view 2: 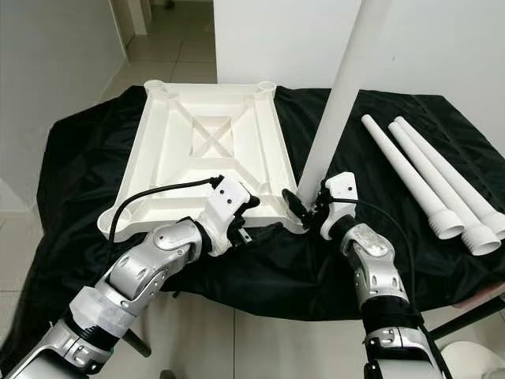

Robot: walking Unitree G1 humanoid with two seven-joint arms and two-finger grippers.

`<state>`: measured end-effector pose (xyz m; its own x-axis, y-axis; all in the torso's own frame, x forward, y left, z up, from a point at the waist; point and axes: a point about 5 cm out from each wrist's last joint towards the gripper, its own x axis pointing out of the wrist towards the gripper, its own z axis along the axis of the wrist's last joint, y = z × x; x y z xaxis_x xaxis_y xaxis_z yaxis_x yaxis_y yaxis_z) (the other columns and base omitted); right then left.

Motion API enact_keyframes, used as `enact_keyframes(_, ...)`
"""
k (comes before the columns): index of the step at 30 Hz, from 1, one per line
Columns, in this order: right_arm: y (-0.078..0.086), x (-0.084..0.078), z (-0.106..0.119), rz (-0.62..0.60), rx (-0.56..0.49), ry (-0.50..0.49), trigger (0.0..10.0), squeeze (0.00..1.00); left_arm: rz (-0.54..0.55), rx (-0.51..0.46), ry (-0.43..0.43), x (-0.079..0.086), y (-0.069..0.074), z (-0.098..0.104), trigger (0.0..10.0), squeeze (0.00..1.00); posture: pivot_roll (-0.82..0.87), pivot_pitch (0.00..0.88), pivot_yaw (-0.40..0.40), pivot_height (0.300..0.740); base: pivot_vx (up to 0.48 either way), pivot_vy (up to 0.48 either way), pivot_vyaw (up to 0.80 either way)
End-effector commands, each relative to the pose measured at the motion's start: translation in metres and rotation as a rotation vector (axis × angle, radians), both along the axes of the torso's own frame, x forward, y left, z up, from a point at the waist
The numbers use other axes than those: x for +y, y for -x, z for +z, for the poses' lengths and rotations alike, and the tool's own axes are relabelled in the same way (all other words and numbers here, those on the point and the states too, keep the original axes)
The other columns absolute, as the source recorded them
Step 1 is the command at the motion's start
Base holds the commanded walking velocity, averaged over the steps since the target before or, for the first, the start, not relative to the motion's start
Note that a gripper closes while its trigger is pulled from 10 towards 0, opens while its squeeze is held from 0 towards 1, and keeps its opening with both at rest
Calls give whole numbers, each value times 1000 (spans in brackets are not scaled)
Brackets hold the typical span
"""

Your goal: Building children table

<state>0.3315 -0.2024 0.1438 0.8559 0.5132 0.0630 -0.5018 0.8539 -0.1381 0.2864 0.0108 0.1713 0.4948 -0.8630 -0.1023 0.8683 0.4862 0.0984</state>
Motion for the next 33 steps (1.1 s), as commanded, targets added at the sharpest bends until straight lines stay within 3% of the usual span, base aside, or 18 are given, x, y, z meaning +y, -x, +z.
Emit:
enact_keyframes(1, -2, 0, 2, 13, -6, 8, 745, 0, -85, 14, -16, -3, 5, -5, 10000, 0, -26, 7, 16, 740, 0, 0, 0)
enact_keyframes(2, -2, -1, 2, 13, -8, 11, 0, 0, -86, 13, -17, -3, 5, -5, 10000, 0, -26, 4, 16, 740, 0, 0, 0)
enact_keyframes(9, -3, -6, -2, -8, 11, 29, 0, 0, -89, 11, -15, -3, 6, -5, 10000, 0, -26, 1, 13, 740, 0, 0, 0)
enact_keyframes(10, -3, -8, -5, -23, 22, 32, 8549, 0, -89, 11, -13, -3, 6, -4, 10000, 0, -26, 0, 12, 740, 0, 0, 0)
enact_keyframes(11, -3, -8, -5, -23, 22, 32, 8549, 0, -89, 11, -13, -3, 6, -4, 10000, 0, -26, 0, 12, 740, 0, 0, 0)
enact_keyframes(12, -3, -8, -7, -32, 34, 24, 10000, 0, -89, 11, -12, -3, 7, -4, 10000, 0, -26, 1, 12, 740, 0, 0, 0)
enact_keyframes(25, -10, -3, -15, -170, 112, -49, 10000, 0, -94, 8, -6, -3, 7, -3, 10000, 0, -27, 0, 10, 740, 0, 0, 0)
enact_keyframes(33, -10, 6, -12, -248, 94, -78, 10000, 0, -90, 10, -2, -3, 8, -3, 10000, 0, -28, 0, 3, 740, 0, 0, 0)
